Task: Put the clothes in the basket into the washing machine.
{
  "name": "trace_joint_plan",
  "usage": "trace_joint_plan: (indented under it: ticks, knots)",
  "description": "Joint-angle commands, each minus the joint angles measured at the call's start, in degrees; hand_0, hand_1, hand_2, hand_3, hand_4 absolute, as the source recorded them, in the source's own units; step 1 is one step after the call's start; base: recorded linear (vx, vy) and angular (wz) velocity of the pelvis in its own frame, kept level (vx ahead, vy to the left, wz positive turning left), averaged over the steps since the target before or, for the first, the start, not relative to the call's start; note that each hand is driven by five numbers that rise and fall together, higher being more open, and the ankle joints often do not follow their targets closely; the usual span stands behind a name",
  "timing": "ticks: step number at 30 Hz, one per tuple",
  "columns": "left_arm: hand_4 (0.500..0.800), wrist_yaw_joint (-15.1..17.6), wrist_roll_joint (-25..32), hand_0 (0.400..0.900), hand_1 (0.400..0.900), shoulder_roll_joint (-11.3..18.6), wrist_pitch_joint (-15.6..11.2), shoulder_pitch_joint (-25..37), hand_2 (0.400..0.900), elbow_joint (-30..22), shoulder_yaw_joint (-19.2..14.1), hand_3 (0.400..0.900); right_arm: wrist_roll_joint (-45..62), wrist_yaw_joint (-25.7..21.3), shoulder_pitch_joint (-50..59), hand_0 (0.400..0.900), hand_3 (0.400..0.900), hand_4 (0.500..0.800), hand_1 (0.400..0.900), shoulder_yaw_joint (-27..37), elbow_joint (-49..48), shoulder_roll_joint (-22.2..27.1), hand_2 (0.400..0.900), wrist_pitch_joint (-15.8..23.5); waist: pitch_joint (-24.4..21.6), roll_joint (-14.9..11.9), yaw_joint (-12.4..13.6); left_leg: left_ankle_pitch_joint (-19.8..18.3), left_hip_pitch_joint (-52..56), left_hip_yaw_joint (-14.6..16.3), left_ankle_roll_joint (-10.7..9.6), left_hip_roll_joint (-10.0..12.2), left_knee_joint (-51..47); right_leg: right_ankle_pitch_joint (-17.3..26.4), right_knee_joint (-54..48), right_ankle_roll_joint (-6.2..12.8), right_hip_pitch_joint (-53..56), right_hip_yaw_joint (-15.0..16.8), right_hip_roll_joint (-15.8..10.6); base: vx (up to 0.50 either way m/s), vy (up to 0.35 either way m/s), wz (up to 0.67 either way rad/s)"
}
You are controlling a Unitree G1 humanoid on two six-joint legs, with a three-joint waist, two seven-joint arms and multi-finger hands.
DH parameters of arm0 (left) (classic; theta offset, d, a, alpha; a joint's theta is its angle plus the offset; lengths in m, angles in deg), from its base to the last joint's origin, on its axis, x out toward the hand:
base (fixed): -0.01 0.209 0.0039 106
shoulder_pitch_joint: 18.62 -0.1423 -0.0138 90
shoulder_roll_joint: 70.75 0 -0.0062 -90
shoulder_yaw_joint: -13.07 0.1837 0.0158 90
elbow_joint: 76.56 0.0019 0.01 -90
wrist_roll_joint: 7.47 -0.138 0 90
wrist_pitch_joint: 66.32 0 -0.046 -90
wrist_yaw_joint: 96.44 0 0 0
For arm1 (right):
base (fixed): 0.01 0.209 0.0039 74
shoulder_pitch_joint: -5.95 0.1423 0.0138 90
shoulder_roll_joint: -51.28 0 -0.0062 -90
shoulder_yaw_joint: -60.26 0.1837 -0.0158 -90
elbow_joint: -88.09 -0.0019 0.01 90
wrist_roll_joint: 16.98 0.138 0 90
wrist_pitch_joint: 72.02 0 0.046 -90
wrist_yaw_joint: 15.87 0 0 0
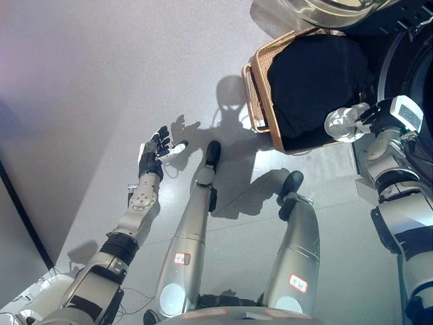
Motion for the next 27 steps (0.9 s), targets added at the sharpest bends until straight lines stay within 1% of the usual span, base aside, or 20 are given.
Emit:
trace_joint_plan:
  ticks: [1,6,17,21,27]
  knots:
    - [0.800,1.4,0.4,0.900,0.900,0.9,-4.0,-3.9,0.900,-2.3,-2.9,0.900,1.2,-2.7,-1.0,0.900,0.900,0.800,0.900,-0.9,1.4,4.0,0.900,-0.3,-5.2,1.2,0.7,-11.1,-2.5,-0.2,-3.0,3.3,9.1,7.0,-4.1,0.76,-0.9,2.4,0.6,0.00,0.004,0.06]
    - [0.800,1.3,0.4,0.900,0.900,1.2,-4.1,-4.4,0.900,-4.6,-2.6,0.900,1.2,-2.6,0.1,0.900,0.900,0.800,0.900,-1.4,1.8,3.9,0.900,-0.3,-5.1,1.9,1.2,-11.5,-3.6,0.0,-2.8,3.1,9.9,6.4,-2.6,0.67,-2.5,2.9,0.3,0.00,0.002,0.01]
    - [0.800,1.7,0.9,0.900,0.900,1.7,-4.3,-5.9,0.900,-6.4,-3.3,0.900,1.7,-2.7,0.5,0.900,0.900,0.800,0.900,-1.1,1.6,3.7,0.900,-0.3,-4.9,2.7,1.2,-13.9,-7.5,0.3,-2.3,2.5,15.7,3.4,3.9,0.01,-6.7,4.6,0.1,0.00,0.000,0.01]
    - [0.800,2.0,0.9,0.900,0.900,1.9,-4.2,-6.2,0.900,-7.8,-3.6,0.900,2.0,-2.7,0.5,0.900,0.900,0.800,0.900,-1.0,1.2,3.5,0.900,-0.1,-4.8,2.9,1.2,-14.2,-8.6,0.5,-2.3,2.6,16.8,2.8,5.3,-0.15,-8.0,5.0,0.1,0.00,0.000,0.00]
    - [0.800,2.0,0.8,0.900,0.900,2.3,-4.1,-6.6,0.900,-8.1,-3.8,0.900,1.7,-1.6,1.2,0.900,0.900,0.800,0.900,-1.8,1.4,2.8,0.900,-0.3,-4.7,2.9,1.3,-14.6,-9.1,0.6,-2.0,2.6,17.6,2.3,6.5,-0.35,-9.2,5.3,0.4,0.02,0.002,-0.04]
